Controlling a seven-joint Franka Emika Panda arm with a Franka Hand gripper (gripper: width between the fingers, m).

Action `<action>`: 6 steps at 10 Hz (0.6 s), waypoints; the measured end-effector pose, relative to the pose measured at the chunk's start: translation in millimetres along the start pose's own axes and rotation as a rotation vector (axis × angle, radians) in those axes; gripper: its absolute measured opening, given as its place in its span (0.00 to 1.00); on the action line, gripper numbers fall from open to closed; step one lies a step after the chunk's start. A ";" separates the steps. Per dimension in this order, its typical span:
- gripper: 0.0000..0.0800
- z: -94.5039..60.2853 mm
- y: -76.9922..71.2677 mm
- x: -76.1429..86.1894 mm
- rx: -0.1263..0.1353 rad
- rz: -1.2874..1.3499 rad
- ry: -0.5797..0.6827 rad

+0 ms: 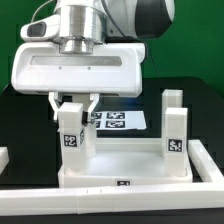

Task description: Assemble desk

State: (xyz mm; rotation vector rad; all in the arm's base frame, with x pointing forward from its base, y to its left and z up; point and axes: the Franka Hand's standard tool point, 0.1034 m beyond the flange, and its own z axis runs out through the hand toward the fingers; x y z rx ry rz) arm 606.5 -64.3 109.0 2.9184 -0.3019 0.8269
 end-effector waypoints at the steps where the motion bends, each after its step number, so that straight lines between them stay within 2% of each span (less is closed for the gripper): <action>1: 0.36 -0.1 -0.3 0.2 0.000 0.000 0.001; 5: 0.37 -0.2 0.1 -0.1 0.001 -0.001 -0.002; 6: 0.59 -0.1 0.1 -0.1 0.001 -0.001 -0.002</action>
Offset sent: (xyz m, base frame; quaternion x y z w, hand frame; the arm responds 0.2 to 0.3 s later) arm 0.0000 0.0000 0.0000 0.0000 0.0000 0.0000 1.0000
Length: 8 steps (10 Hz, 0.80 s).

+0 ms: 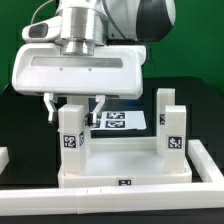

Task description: Assemble desk

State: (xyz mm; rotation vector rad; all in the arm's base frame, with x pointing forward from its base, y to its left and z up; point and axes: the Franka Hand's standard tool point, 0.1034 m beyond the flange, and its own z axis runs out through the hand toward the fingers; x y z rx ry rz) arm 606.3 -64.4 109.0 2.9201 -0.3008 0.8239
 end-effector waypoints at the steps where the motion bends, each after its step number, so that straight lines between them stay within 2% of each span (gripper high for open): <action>1: 0.76 0.0 0.0 -0.1 0.000 0.000 0.000; 2: 0.80 0.0 0.0 -0.1 0.000 0.000 0.000; 8: 0.81 0.0 0.1 -0.1 0.000 0.000 0.000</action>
Offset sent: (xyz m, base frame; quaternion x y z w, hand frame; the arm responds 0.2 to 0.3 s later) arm 0.0000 0.0000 0.0000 0.0000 0.0000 0.0000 1.0000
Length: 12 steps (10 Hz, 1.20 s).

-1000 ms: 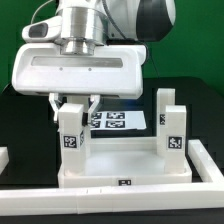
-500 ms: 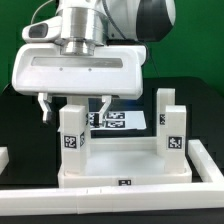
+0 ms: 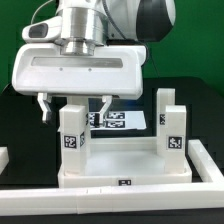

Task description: Assemble desk

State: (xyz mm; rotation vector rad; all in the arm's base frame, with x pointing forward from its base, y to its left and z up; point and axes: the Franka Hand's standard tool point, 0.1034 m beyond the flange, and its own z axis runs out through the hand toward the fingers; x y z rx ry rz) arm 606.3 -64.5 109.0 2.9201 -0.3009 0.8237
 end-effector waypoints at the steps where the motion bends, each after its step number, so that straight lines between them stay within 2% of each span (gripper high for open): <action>1: 0.81 -0.8 0.8 0.9 0.002 0.002 -0.007; 3: 0.81 -17.5 12.0 16.4 0.045 0.044 -0.100; 4: 0.81 -16.1 15.7 17.6 0.042 0.051 -0.099; 5: 0.81 -12.5 13.6 14.5 0.047 0.054 -0.123; 6: 0.81 -10.3 5.6 10.1 0.086 0.086 -0.248; 7: 0.81 -9.7 2.1 14.8 0.104 0.101 -0.304; 8: 0.81 -7.7 -3.5 11.8 0.121 0.109 -0.395; 9: 0.81 -3.4 -5.1 11.8 0.127 0.106 -0.462; 10: 0.81 5.4 -1.0 9.6 0.120 0.100 -0.498; 12: 0.81 12.2 9.1 3.7 0.106 0.118 -0.525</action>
Offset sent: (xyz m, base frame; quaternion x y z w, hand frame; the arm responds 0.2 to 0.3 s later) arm 0.0063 -0.0090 0.0112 0.0383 -0.0288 0.0197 0.9987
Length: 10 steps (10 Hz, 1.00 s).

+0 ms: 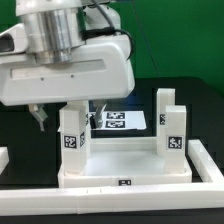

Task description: Assemble desk

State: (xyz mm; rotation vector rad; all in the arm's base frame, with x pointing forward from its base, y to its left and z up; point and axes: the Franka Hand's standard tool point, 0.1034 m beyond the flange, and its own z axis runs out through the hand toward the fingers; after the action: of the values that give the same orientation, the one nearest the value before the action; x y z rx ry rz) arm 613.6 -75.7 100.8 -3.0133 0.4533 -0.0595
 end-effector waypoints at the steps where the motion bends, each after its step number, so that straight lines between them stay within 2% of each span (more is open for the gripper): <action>1: 0.76 -0.2 -1.9 0.0 0.001 0.009 0.001; 2: 0.76 0.3 -1.5 -0.3 0.001 0.009 0.000; 3: 0.51 0.6 -1.7 -0.4 0.002 0.023 0.000; 4: 0.51 0.8 -2.4 -0.6 0.004 0.125 -0.001; 5: 0.36 0.9 -2.6 -0.7 0.004 0.186 -0.001; 8: 0.36 1.7 -3.2 -0.8 0.003 0.370 -0.001; 10: 0.36 3.1 -13.9 -2.0 0.001 0.711 0.001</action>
Offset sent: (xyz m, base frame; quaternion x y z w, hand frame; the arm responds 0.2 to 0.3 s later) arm 0.0000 0.0000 0.0000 0.0000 0.0000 0.1938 0.9810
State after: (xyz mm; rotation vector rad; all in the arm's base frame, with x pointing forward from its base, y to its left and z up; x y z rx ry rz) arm 615.9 -61.6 99.1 -2.6598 1.4699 -0.0084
